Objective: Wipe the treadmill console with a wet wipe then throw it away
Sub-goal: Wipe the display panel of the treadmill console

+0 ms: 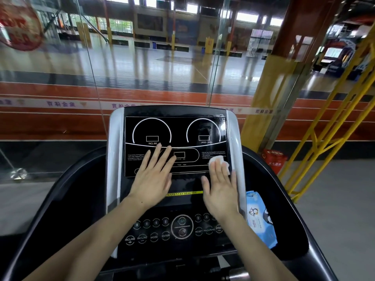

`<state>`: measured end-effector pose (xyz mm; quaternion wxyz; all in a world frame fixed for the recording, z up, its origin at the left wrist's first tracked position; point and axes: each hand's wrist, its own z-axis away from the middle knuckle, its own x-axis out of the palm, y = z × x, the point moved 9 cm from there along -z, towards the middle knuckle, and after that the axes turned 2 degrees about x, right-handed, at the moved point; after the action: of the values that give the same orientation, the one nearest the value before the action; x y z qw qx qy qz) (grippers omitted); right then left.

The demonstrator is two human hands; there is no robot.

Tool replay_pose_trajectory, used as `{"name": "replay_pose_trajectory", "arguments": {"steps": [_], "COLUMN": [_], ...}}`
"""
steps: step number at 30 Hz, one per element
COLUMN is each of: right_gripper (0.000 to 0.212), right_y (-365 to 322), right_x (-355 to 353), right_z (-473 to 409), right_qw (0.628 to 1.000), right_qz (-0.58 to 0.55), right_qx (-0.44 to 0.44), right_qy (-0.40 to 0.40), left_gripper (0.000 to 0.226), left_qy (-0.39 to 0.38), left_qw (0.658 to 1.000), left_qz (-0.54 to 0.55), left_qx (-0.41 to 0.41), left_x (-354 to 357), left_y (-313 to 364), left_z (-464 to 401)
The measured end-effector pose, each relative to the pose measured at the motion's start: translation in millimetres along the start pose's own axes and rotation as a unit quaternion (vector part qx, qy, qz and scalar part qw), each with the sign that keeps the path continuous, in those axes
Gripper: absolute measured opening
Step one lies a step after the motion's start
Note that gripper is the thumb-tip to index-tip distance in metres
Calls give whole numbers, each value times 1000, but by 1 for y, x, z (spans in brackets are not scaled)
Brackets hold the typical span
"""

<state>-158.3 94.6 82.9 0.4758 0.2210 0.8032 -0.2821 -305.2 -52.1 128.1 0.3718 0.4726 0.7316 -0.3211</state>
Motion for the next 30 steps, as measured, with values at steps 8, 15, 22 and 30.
{"name": "replay_pose_trajectory", "arguments": {"steps": [8,15,22,30], "right_gripper": [60,68,60,60], "right_y": [-22,-3,-108,-191], "right_x": [4,10,23,42], "right_z": [9,3,11,14], "right_qw": [995,1000,993,963], "right_qz": [32,-9,-20,8], "right_qx": [-94,12,-119,-266], "right_qy": [0,8,-11,-45], "left_gripper": [58,59,59,62], "left_qy": [-1,-13,-9,-2], "left_qw": [1000,999,998,991], "left_qz": [-9,-19,-33,-49], "left_qx": [-3,-24,-55,-124], "left_x": [1,4,-1,-21], "left_y": [-8,-29,-51,-87], "left_z": [17,35,54,78]}}
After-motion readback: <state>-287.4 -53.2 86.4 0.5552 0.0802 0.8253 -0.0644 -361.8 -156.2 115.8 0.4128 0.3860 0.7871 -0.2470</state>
